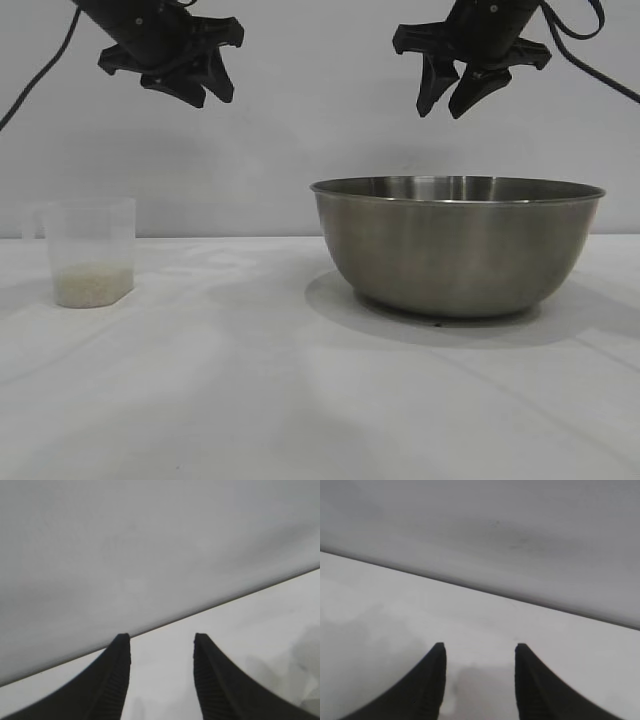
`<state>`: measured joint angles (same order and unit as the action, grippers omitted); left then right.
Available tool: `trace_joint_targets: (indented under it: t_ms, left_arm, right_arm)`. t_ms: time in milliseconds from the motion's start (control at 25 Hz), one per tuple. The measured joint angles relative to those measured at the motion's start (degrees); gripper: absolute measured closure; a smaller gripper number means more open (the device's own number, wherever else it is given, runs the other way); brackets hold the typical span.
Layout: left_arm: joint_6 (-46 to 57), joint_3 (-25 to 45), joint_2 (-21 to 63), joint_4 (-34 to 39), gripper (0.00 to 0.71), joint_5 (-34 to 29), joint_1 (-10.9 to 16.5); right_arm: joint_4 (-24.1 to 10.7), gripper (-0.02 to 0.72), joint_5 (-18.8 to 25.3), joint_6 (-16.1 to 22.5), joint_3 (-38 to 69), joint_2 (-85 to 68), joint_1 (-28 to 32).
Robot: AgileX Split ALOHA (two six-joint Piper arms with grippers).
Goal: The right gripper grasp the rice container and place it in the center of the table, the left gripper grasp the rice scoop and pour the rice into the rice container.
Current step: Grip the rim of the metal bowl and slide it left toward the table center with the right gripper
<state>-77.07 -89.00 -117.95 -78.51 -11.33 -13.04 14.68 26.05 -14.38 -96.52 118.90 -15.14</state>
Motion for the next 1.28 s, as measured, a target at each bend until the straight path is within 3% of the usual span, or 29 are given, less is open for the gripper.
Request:
trace_joint_targets:
  t_ms: [320,600,720,1040,1120,1280]
  left_arm:
    - [0.0,0.0,0.0,0.0,0.465,0.0,0.0]
    - [-0.11,0.0,0.0,0.0,0.465,0.0,0.0]
    - [-0.11,0.0,0.0,1.31,0.465,0.0,0.0]
    - [-0.11,0.0,0.0,1.97,0.465,-0.22,0.0]
    - [-0.11,0.0,0.0,1.97,0.465,-0.49,0.0]
    - [0.0,0.0,0.0,2.02,0.465,-1.07,0.0]
  right_arm:
    - [0.0,0.44,1.2,0.0,0.0,0.0,0.0]
    - [0.0,0.44,7.37,0.0,0.0,-4.31,-0.03]
    - [-0.1,0.44,13.22,0.0,0.0,-7.89,0.62]
    - [-0.58,0.44,36.49,0.0,0.0,-9.71,6.47]
    - [-0.96,0.44,40.34,0.0,0.0,-9.71,7.85]
    - [-1.06,0.44,43.6,0.0,0.51,-8.56,8.93]
